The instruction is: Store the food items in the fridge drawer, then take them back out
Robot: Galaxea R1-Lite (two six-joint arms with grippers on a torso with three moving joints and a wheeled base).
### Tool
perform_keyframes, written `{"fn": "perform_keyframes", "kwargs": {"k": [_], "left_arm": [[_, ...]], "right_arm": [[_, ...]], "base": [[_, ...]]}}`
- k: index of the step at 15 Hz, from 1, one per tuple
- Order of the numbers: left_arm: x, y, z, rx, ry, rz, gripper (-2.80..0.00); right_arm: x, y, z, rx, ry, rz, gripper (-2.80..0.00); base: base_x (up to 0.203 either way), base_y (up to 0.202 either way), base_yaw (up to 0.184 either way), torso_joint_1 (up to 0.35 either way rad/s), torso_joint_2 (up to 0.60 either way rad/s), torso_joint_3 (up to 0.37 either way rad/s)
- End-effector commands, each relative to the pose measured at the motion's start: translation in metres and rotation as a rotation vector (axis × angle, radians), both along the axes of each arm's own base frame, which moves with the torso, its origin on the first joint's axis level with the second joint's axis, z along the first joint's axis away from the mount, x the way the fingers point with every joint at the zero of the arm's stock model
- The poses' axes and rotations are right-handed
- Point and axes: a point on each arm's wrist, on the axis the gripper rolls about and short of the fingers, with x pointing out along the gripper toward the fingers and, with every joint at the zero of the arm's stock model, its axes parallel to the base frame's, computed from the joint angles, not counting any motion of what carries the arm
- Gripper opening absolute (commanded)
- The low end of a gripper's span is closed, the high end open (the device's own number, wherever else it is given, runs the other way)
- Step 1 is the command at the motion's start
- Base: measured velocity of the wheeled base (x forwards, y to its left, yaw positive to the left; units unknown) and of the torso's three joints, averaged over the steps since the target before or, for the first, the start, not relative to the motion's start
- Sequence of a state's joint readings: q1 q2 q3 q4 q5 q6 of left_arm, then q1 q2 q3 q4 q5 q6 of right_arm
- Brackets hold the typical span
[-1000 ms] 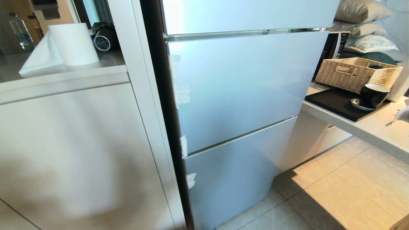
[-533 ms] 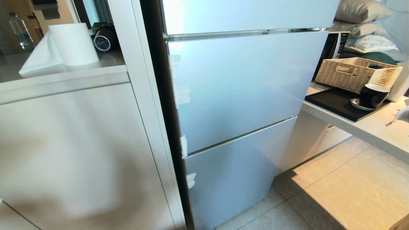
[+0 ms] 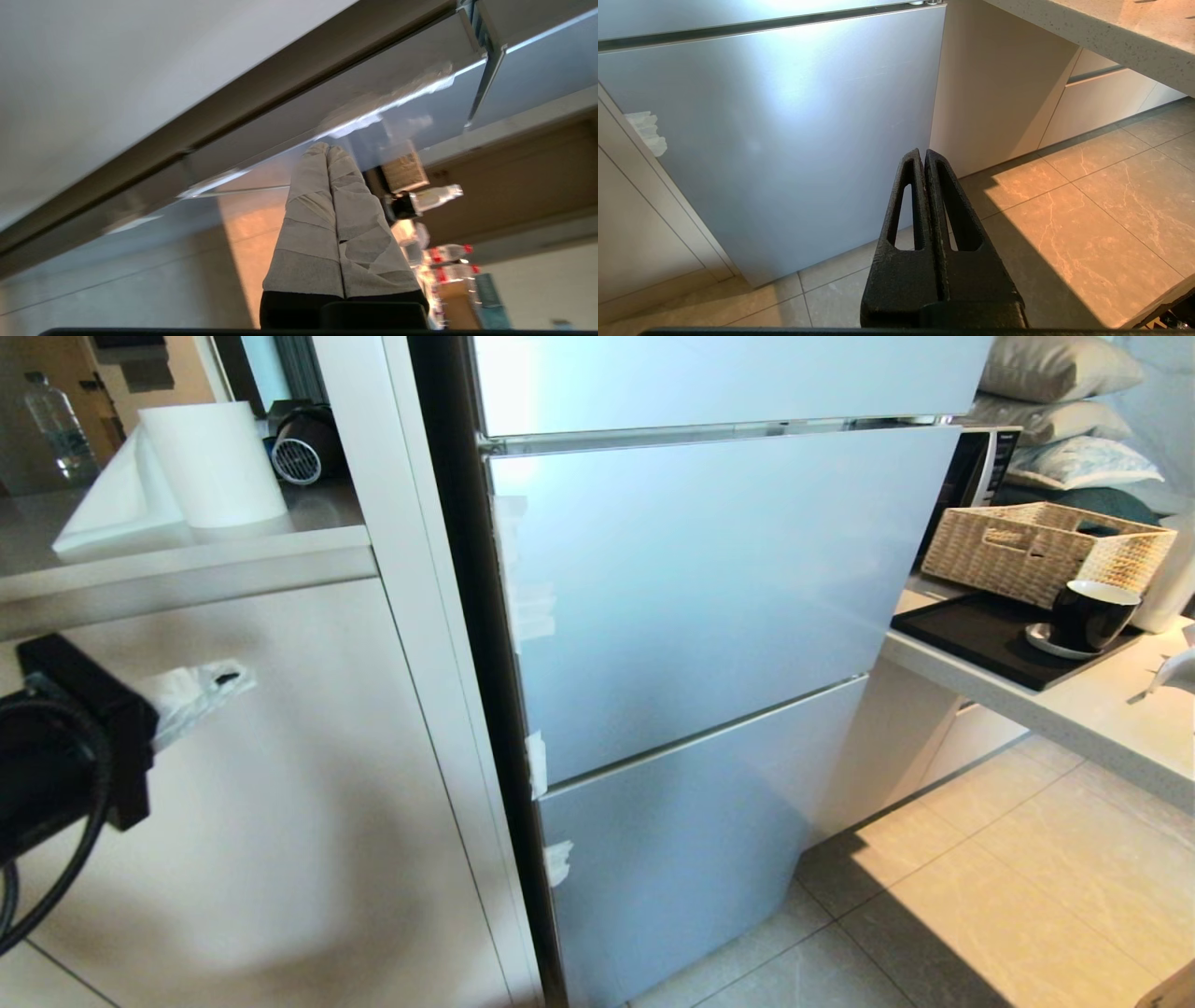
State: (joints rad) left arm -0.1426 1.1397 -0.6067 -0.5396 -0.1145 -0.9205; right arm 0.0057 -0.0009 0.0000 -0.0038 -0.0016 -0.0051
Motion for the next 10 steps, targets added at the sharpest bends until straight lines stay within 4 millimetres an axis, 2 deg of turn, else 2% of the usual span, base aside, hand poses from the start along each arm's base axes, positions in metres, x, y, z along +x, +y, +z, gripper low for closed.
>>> {"fn": "perform_keyframes", "kwargs": {"k": [1, 2, 5, 7, 10], "left_arm": [[0.054, -0.019, -0.009, -0.030, 0.076, -0.051, -2.80], [0.063, -0.025, -0.001, -0.076, 0.063, -0.066, -2.80], [0.096, -0.038, -0.007, -0.097, 0.098, -0.025, -2.80], [0.117, -0.056, -0.008, -0.092, 0.071, 0.021, -2.80], [0.128, -0.075, 0.003, -0.097, 0.006, 0.001, -2.80]], "right_arm": [[0.000, 0.000, 0.000, 0.001, 0.000, 0.000, -2.80], [0.000, 0.000, 0.000, -0.001, 0.000, 0.000, -2.80], [0.000, 0.000, 0.000, 0.001, 0.000, 0.000, -2.80], [0.000, 0.000, 0.000, -0.001, 0.000, 0.000, -2.80], [0.000, 0.000, 0.000, 0.001, 0.000, 0.000, -2.80]], "base": [[0.000, 0.000, 0.000, 0.000, 0.00, 0.000], [0.000, 0.000, 0.000, 0.000, 0.00, 0.000], [0.000, 0.000, 0.000, 0.000, 0.00, 0.000], [0.000, 0.000, 0.000, 0.000, 0.00, 0.000], [0.000, 0.000, 0.000, 0.000, 0.00, 0.000]]}}
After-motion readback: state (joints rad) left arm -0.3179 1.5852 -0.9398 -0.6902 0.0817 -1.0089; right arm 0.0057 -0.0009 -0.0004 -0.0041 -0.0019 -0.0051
